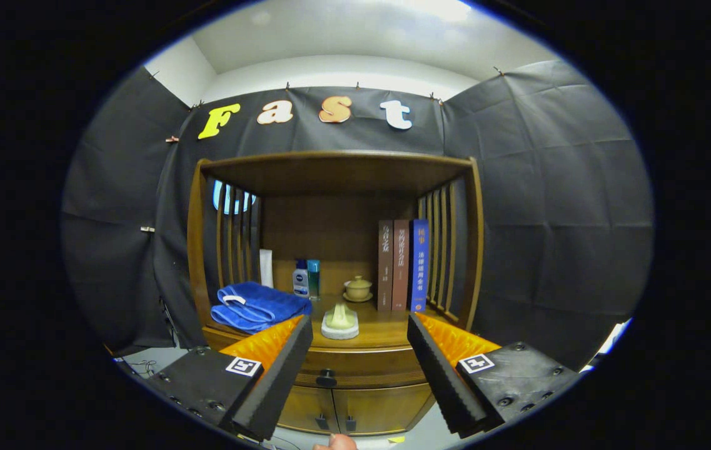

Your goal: Pull open the drawer, take out the items inside it, and place them on the countertop above the cabinet.

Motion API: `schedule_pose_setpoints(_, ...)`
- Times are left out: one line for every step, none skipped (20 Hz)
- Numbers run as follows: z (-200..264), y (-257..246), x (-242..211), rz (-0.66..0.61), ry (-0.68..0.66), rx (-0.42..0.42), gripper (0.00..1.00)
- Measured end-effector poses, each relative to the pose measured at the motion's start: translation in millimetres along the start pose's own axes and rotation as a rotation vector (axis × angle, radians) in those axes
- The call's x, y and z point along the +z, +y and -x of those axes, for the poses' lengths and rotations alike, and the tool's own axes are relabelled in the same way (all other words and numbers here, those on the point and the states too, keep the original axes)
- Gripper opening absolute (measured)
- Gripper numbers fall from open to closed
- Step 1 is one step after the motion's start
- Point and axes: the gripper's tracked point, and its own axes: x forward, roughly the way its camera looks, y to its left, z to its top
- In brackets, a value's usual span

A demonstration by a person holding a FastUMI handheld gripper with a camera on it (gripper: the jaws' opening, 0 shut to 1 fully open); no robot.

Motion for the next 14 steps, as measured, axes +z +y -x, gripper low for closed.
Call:
schedule_pose_setpoints(8,-1,12,-0.007,-0.01,0.003,0.99)
schedule_pose_setpoints(15,-4,24,-0.01,-0.026,0.001,0.99)
schedule_pose_setpoints(22,-9,35,-0.011,-0.038,-0.005,0.99)
schedule_pose_setpoints(29,-13,44,-0.008,-0.048,-0.008,0.99)
schedule_pose_setpoints(35,-16,50,0.001,-0.05,-0.011,0.99)
schedule_pose_setpoints(42,-20,53,0.011,-0.05,-0.019,0.99)
schedule_pose_setpoints(48,-23,56,0.021,-0.047,-0.022,0.99)
schedule_pose_setpoints(54,-25,56,0.027,-0.038,-0.025,0.99)
schedule_pose_setpoints(60,-25,54,0.029,-0.03,-0.024,0.99)
schedule_pose_setpoints(65,-23,53,0.022,-0.024,-0.014,0.99)
schedule_pose_setpoints(69,-21,54,0.012,-0.025,-0.005,1.0)
schedule_pose_setpoints(72,-20,53,0.004,-0.023,0.002,1.0)
schedule_pose_setpoints(76,-20,51,0.001,-0.018,0.007,1.0)
schedule_pose_setpoints(77,-20,49,0.001,-0.016,0.012,1.0)
